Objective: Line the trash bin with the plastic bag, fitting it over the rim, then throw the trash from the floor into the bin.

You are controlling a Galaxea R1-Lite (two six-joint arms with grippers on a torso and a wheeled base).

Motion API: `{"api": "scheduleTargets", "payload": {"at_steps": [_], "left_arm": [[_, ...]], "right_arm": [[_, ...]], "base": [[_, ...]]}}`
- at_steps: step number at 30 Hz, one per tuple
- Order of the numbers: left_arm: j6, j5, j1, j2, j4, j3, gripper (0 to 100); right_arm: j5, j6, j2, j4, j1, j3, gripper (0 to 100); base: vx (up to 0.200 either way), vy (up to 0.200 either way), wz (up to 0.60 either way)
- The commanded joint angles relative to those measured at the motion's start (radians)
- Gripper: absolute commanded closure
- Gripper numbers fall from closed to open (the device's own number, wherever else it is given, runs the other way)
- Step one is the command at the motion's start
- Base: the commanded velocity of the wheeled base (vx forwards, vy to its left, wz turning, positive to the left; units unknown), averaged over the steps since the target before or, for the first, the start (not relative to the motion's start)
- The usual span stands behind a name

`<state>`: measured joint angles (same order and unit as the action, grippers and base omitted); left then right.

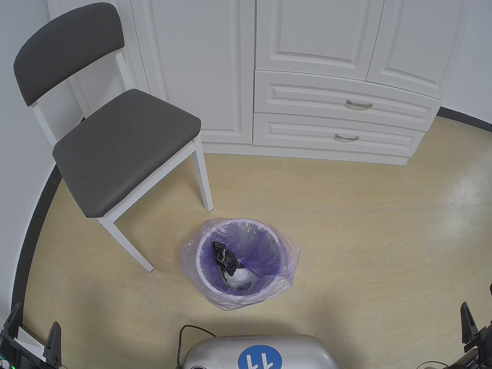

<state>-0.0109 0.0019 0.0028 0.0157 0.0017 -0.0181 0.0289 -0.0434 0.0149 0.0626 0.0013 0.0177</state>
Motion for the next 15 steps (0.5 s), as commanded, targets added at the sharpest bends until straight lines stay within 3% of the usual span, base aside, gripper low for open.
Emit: {"api": "scheduleTargets", "payload": {"at_steps": [1,8,15], "left_arm": [[-0.001,0.001,0.0,-0.016,0.0,0.018,0],[-0.001,0.001,0.0,-0.016,0.0,0.018,0],[-0.004,0.001,0.0,-0.016,0.0,0.018,0]], "right_arm": [[0.003,-0.024,-0.015,0.005,0.002,-0.018,0],[-0.015,0.034,-0.015,-0.055,0.0,-0.018,0],[-0.02,0.039,-0.015,-0.064,0.0,-0.018,0]], "base": [[0.0,0.0,0.0],[0.0,0.0,0.0],[0.0,0.0,0.0]]}}
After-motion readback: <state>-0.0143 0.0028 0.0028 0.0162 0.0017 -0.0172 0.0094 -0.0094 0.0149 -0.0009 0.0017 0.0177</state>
